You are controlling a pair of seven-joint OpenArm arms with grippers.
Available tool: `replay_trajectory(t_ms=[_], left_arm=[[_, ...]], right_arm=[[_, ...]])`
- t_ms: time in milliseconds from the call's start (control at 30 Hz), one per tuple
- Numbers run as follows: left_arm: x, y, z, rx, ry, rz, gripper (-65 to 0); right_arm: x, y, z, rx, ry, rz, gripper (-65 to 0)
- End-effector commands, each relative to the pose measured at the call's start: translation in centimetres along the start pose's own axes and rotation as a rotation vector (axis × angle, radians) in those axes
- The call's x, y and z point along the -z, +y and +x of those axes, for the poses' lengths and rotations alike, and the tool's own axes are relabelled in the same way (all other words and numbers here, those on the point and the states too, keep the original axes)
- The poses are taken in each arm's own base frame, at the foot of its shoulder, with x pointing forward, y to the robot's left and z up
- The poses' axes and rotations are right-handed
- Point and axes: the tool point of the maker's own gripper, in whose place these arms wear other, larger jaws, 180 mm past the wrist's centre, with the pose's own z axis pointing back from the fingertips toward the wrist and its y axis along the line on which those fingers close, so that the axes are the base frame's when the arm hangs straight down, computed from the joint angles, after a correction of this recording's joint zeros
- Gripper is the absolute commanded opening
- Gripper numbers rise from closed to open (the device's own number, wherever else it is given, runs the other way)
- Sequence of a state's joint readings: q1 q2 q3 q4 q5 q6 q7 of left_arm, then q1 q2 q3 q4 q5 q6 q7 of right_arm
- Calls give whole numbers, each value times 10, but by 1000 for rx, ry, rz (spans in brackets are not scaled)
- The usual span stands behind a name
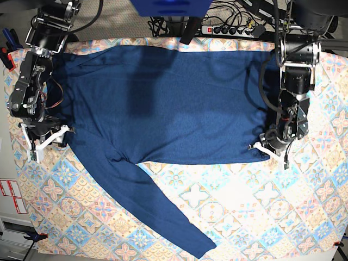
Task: Fold the T-shirt properly
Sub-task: 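Grasp the shirt's side edges midway with both grippers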
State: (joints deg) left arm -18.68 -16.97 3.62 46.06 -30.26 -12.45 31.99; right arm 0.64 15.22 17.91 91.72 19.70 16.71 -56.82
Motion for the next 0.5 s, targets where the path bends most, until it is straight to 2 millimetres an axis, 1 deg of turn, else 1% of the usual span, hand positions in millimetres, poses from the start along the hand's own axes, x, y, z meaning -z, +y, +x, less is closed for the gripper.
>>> replay_trajectory(t_ms=[0, 100, 133, 167, 200, 267, 300, 333, 367, 400, 467], left_arm=[[-3, -8, 4, 21, -2, -23, -650], [-17, -6, 6, 68, -16, -26, -650], [-21, -7, 8, 72, -26, -30, -650], [-27, -8, 14, 71, -52, -35, -650], [-31, -6, 14, 64, -63, -32, -650], [-40, 3, 15, 45, -84, -19, -650], [-45, 6, 17, 36, -93, -14, -650], [-49, 10, 18, 27, -101, -8, -650], [-53, 12, 19, 25, -108, -6, -650], [-58, 13, 19, 27, -112, -3, -650], [-67, 10, 18, 45, -127, -9, -650]], right_arm=[[-5, -5, 21, -12, -62, -10, -364], [-3, -5, 18, -10, -52, -9, -363], [0, -6, 12, -3, -34, -7, -362], [5, -7, 4, 9, -10, -5, -362], [9, -9, -3, 18, 15, -4, -361], [22, -2, 1, 20, 32, 20, -361], [30, 5, 1, 13, 52, 39, -360], [38, 8, -3, -2, 84, 49, -360], [44, 5, -4, -29, 113, 47, -360], [50, 7, -4, -54, 131, 54, -356], [63, 17, 2, -107, 140, 76, -329]])
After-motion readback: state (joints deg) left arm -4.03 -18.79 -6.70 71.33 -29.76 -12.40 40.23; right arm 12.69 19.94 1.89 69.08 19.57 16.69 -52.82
